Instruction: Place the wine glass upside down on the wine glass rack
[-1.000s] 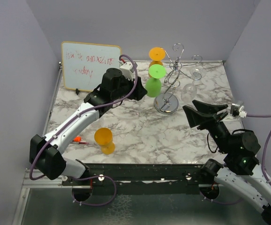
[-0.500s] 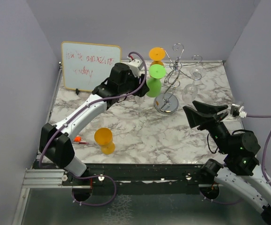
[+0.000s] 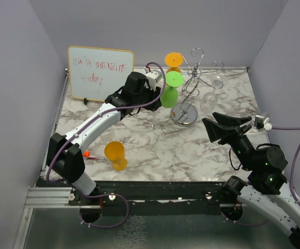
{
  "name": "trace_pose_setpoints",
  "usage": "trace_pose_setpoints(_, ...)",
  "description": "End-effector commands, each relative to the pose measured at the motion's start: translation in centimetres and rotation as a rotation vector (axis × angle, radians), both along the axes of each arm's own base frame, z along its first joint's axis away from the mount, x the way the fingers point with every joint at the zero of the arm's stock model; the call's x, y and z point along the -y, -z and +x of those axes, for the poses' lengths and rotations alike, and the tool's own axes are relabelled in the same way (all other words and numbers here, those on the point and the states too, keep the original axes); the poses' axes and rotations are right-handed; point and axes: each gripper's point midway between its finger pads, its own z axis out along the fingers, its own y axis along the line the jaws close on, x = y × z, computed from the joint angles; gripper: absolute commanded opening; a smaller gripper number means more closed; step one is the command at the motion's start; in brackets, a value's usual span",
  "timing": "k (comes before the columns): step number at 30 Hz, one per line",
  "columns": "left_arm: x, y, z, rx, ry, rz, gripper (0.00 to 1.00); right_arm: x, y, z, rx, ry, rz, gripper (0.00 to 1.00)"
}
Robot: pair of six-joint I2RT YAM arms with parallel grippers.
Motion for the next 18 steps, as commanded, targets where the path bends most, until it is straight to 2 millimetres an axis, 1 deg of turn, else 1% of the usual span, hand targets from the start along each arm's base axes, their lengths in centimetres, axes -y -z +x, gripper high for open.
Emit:
trace_pose_setpoints(1, -0.3, 1.0, 0.2, -0.017, 0.011, 0.056, 0.36, 0.2, 0.7, 0.3, -0.028, 0.019, 0.003, 0.66)
trace_pose_setpoints(5, -0.5, 1.6, 0.6, -0.008, 0.004, 0.098, 0.29, 0.3, 0.7, 0.3, -0.033, 0.021, 0.004, 0.66)
trace_pose_setpoints(8, -0.5, 1.6, 0.4, 0.003, 0.017, 0.125, 0.24, 0.5, 0.7, 0.2, -0.034, 0.023, 0.010, 0.66)
trace_pose_setpoints(10, -0.6, 1.6, 0.3, 0.009, 0.018, 0.142, 0.17, 0.5, 0.7, 0.2, -0.038, 0.026, 0.015, 0.66)
trace_pose_setpoints(13, -1.0, 1.3, 0.1, 0.015, 0.008, 0.163, 0.01, 0.5, 0.9, 0.3, -0.052, 0.025, 0.022, 0.65)
trace_pose_setpoints(14, -1.2, 1.4, -0.1, 0.015, 0.007, 0.171, 0.00, 0.4, 1.0, 0.3, -0.060, 0.023, 0.026, 0.65)
trace_pose_setpoints(18, -2.0, 0.9, -1.0, 0.021, -0.002, 0.183, 0.00, 0.0, 1.9, 0.4, -0.129, 0.002, 0.060, 0.65)
